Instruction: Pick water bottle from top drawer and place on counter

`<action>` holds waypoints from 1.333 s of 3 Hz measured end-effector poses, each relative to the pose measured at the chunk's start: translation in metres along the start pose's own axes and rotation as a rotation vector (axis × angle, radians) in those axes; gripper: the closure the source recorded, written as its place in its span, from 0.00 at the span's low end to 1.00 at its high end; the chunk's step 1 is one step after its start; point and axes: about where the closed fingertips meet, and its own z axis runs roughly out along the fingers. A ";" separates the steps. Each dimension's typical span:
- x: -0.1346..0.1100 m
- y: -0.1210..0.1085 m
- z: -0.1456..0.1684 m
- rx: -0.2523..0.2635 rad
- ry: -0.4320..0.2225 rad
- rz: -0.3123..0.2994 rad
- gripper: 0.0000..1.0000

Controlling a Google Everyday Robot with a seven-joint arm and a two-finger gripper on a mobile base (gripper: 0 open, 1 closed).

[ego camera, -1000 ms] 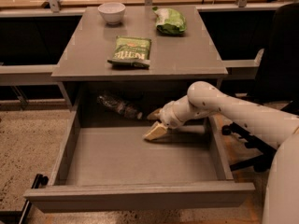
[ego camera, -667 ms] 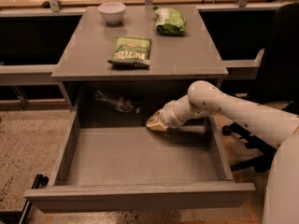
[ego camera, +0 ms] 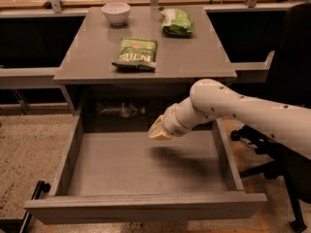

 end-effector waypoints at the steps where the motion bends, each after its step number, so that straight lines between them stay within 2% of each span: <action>1: -0.028 0.017 -0.018 0.017 -0.003 -0.073 0.64; 3: -0.032 0.019 -0.017 0.014 -0.004 -0.080 0.17; 4: -0.033 0.019 -0.016 0.011 -0.004 -0.081 0.00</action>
Offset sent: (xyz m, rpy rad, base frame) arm -0.0196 0.0112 0.0261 -0.0078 -0.0533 0.0421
